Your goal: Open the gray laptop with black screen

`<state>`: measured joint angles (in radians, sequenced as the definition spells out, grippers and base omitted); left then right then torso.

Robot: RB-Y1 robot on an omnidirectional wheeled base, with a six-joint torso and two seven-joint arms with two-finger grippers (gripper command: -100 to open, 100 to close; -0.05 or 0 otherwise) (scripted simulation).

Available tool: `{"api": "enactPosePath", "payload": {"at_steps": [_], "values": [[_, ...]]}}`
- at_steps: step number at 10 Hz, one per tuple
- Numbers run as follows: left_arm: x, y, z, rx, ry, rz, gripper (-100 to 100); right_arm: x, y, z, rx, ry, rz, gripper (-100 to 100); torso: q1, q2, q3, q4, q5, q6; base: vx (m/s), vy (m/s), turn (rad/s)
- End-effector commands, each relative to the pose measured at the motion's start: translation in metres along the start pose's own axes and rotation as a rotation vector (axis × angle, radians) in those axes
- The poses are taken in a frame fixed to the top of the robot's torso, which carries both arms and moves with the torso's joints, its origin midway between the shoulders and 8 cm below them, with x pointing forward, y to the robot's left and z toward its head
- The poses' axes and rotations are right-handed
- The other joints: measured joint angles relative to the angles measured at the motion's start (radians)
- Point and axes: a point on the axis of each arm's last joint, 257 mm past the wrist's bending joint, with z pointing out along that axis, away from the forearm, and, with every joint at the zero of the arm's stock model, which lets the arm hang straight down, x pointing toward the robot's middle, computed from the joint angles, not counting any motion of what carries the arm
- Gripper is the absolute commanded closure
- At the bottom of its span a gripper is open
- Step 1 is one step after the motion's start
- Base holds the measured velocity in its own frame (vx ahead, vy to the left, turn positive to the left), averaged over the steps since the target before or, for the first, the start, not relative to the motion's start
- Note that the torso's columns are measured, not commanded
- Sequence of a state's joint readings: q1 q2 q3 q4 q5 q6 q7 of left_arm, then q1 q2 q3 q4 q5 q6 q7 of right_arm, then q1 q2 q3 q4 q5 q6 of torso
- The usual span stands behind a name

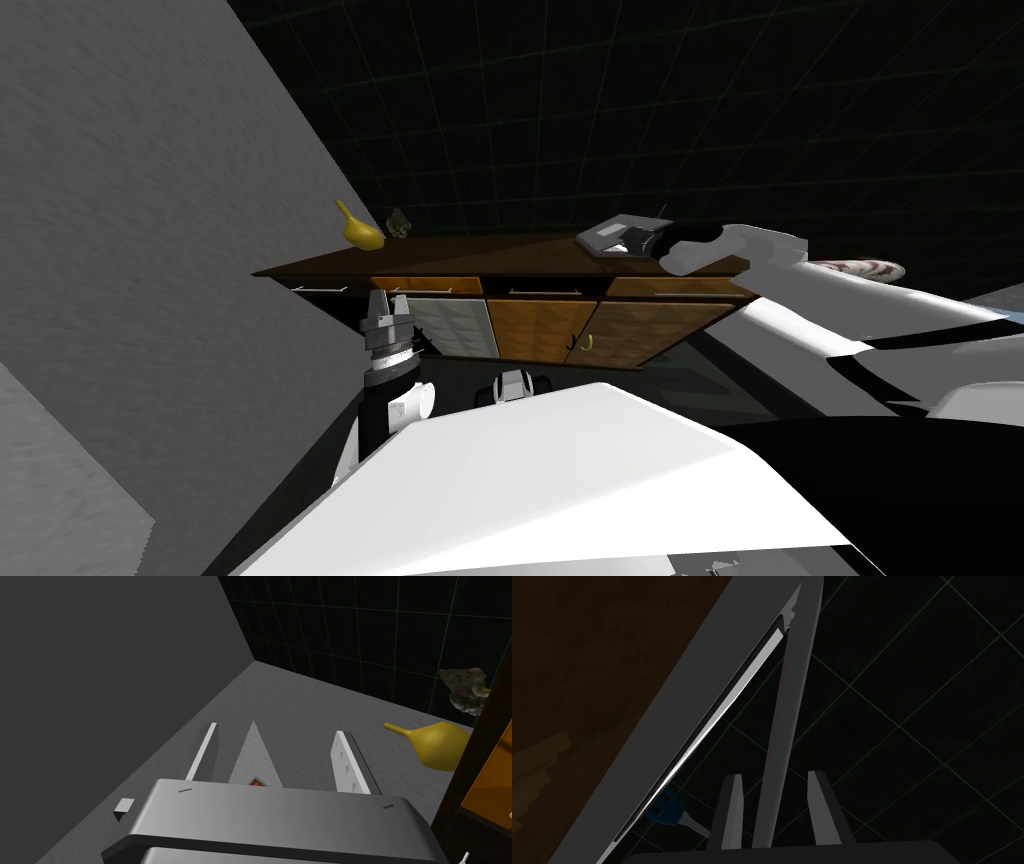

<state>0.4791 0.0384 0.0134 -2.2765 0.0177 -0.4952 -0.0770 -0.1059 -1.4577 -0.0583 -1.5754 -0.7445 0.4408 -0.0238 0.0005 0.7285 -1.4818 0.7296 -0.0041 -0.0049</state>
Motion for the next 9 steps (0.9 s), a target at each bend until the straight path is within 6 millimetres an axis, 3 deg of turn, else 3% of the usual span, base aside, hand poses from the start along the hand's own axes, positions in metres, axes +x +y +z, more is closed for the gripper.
{"api": "enactPosePath", "payload": {"at_steps": [1,5,6,7,9], "values": [[0.000,0.000,0.000,0.000,0.000,0.000,0,-0.007,0.024,-0.007,-0.007,0.005,-0.001,-100,-0.001,0.002,0.001,0.004,0.003,0.002,0.026,-0.027,-0.052],[0.000,0.000,0.000,0.000,0.000,0.000,0,-0.014,0.059,-0.020,-0.015,0.016,-0.007,-100,0.001,0.012,0.008,0.010,0.006,0.005,0.034,-0.027,-0.039],[0.000,0.000,0.000,0.000,0.000,0.000,0,-0.012,0.051,-0.016,-0.014,0.015,-0.003,-100,0.002,0.012,0.007,0.010,0.006,0.005,0.013,-0.017,-0.002],[0.000,0.000,0.000,0.000,0.000,0.000,0,-0.012,0.052,-0.016,-0.014,0.015,-0.002,0,0.001,0.012,0.007,0.009,0.005,0.005,0.000,0.000,0.000],[0.000,0.000,0.000,0.000,0.000,0.000,0,-0.011,0.051,-0.016,-0.011,0.017,-0.001,0,0.001,0.011,0.006,0.010,0.005,0.005,0.000,0.000,0.000]]}}
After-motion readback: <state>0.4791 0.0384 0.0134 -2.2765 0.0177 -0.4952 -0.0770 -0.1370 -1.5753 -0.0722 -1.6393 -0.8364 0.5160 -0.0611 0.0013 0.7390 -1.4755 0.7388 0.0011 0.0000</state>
